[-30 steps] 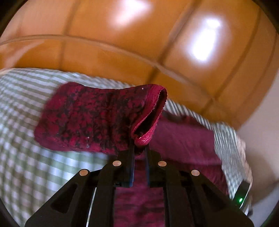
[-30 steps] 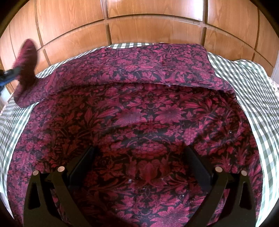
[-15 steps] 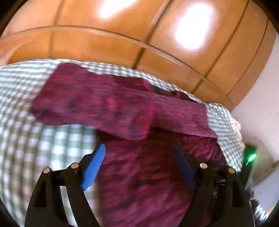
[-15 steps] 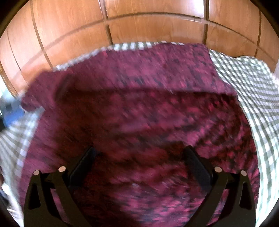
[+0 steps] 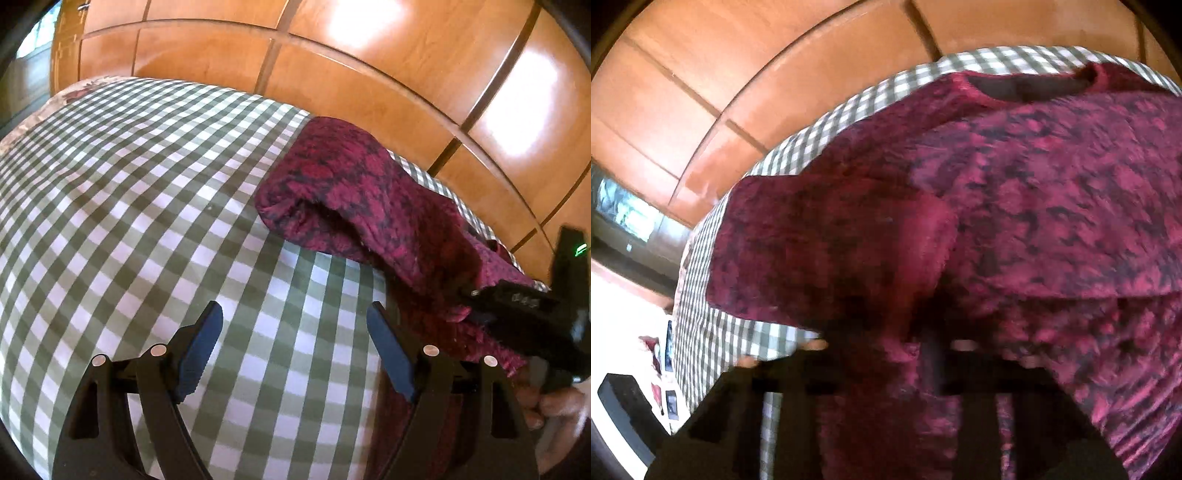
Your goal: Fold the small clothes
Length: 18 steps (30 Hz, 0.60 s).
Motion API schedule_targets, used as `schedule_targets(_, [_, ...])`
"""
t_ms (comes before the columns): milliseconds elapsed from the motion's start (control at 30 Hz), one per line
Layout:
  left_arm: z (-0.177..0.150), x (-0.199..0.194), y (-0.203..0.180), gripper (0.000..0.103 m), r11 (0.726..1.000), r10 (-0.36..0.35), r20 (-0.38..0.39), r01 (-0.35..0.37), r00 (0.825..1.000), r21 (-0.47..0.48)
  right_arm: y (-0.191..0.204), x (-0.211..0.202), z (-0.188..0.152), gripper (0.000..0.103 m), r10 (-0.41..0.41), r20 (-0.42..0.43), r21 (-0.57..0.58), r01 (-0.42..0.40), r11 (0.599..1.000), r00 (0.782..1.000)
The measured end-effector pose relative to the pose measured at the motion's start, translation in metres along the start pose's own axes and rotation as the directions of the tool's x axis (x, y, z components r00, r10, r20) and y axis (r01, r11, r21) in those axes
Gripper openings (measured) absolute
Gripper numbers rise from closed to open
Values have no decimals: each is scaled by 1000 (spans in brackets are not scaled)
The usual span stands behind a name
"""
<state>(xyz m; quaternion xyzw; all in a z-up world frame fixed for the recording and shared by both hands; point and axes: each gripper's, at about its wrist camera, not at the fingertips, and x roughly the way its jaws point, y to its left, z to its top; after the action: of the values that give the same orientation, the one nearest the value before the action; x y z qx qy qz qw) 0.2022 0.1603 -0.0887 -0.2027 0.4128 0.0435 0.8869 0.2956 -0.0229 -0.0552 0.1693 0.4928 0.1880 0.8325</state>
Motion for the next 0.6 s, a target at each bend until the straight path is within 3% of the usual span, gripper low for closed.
schedule_targets(133, [6,15,-19,79,1000,10,-7,-10,1000,11,32,-56,16,10,0,173,-164,29,986,985])
schedule_targets(267, [13,28,-41,79,1000,18,-12,-18,1000,4,38,-110,30,10,11,314,-219,62,974,949])
schedule_targets(467, [22,54,-69,79,993,104,-22,-103,994,49,12,-162,33,9,-52,458,-194,157,968,887])
schedule_targets(600, [25,71,-72,79,987,161,-65,-161,985,15,-35,-187,44,8,-145,512,-108,231,967,846])
